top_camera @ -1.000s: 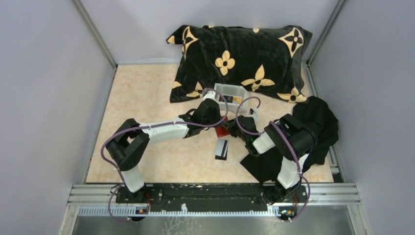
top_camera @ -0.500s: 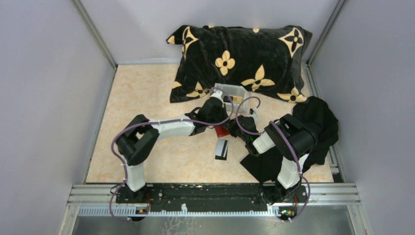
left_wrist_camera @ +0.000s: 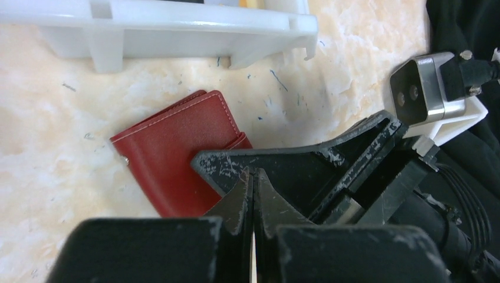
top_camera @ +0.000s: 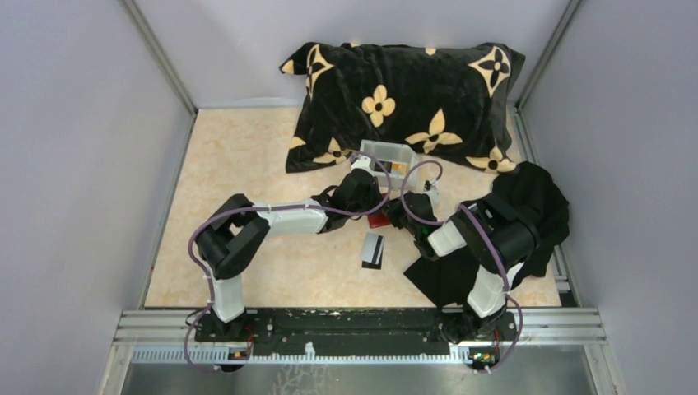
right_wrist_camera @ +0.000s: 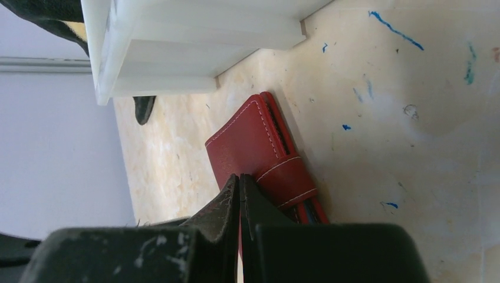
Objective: Put the credit cards into the card holder
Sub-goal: Close the card holder at the center of the board.
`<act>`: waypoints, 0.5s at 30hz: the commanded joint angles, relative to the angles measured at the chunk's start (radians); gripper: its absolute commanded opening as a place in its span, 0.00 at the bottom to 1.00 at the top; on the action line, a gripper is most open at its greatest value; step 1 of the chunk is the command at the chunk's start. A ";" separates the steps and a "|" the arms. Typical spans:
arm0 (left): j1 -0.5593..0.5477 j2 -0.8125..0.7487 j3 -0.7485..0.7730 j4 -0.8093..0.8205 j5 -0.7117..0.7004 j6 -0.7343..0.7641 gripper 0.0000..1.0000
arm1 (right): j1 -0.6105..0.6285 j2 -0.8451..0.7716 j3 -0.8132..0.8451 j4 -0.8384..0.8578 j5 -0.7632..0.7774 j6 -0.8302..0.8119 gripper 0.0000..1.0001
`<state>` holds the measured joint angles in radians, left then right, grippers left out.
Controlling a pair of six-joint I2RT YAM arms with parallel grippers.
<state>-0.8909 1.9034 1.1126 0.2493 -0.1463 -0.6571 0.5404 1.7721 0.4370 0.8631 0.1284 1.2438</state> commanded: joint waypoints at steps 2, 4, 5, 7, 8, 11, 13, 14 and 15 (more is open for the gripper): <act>-0.019 -0.085 -0.011 -0.115 -0.046 0.027 0.00 | -0.002 0.049 -0.048 -0.496 0.047 -0.153 0.00; -0.018 -0.101 -0.007 -0.116 -0.048 0.035 0.00 | -0.002 0.030 -0.044 -0.508 0.049 -0.161 0.00; -0.018 -0.109 -0.007 -0.118 -0.050 0.036 0.00 | -0.002 0.019 -0.045 -0.511 0.052 -0.164 0.00; -0.018 -0.120 -0.008 -0.117 -0.053 0.037 0.00 | -0.002 0.005 -0.044 -0.519 0.055 -0.169 0.00; -0.017 -0.123 -0.008 -0.117 -0.052 0.036 0.00 | -0.002 0.003 -0.044 -0.521 0.057 -0.171 0.00; -0.016 -0.126 -0.010 -0.114 -0.054 0.036 0.00 | -0.003 0.007 -0.048 -0.514 0.053 -0.171 0.00; -0.017 -0.117 -0.010 -0.108 -0.058 0.036 0.00 | -0.003 0.012 -0.048 -0.510 0.050 -0.171 0.00; -0.015 -0.105 -0.008 -0.107 -0.060 0.036 0.00 | -0.003 0.012 -0.049 -0.508 0.050 -0.171 0.00; -0.015 -0.092 -0.009 -0.103 -0.059 0.034 0.00 | -0.003 0.013 -0.049 -0.507 0.049 -0.172 0.00</act>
<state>-0.9035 1.8065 1.1080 0.1478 -0.1913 -0.6353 0.5411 1.7157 0.4656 0.7414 0.1295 1.1694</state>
